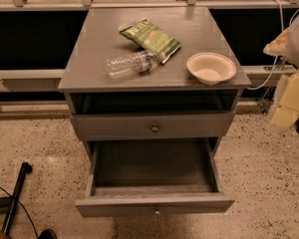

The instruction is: Place water bottle into middle drawer

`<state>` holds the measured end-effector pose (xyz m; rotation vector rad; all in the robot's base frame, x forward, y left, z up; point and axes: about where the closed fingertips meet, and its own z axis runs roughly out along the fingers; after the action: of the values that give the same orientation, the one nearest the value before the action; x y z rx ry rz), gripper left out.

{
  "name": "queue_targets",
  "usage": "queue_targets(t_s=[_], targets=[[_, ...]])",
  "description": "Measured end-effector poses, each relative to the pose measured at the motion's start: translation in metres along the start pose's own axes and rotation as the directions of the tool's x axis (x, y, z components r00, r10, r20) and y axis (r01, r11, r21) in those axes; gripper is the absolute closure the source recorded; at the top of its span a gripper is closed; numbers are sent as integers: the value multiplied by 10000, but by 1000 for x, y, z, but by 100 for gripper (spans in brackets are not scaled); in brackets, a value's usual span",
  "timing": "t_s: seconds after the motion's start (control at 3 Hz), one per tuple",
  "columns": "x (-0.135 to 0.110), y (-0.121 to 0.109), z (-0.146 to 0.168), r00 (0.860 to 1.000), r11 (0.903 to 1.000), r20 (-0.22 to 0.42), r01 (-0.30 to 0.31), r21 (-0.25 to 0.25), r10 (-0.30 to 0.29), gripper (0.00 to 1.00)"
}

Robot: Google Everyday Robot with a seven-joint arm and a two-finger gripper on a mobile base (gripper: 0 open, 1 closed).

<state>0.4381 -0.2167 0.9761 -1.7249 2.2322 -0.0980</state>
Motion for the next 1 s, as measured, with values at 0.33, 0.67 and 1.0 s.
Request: queue_targets(t_s=[0.33, 0.67, 1.0], targets=[[0, 0, 0, 10000, 10000, 0, 0, 0, 0, 0], [-19, -22, 12, 9982, 9980, -26, 592, 220, -592, 0], [-68, -68, 40, 9757, 9756, -307, 2177, 294, -2168, 0]])
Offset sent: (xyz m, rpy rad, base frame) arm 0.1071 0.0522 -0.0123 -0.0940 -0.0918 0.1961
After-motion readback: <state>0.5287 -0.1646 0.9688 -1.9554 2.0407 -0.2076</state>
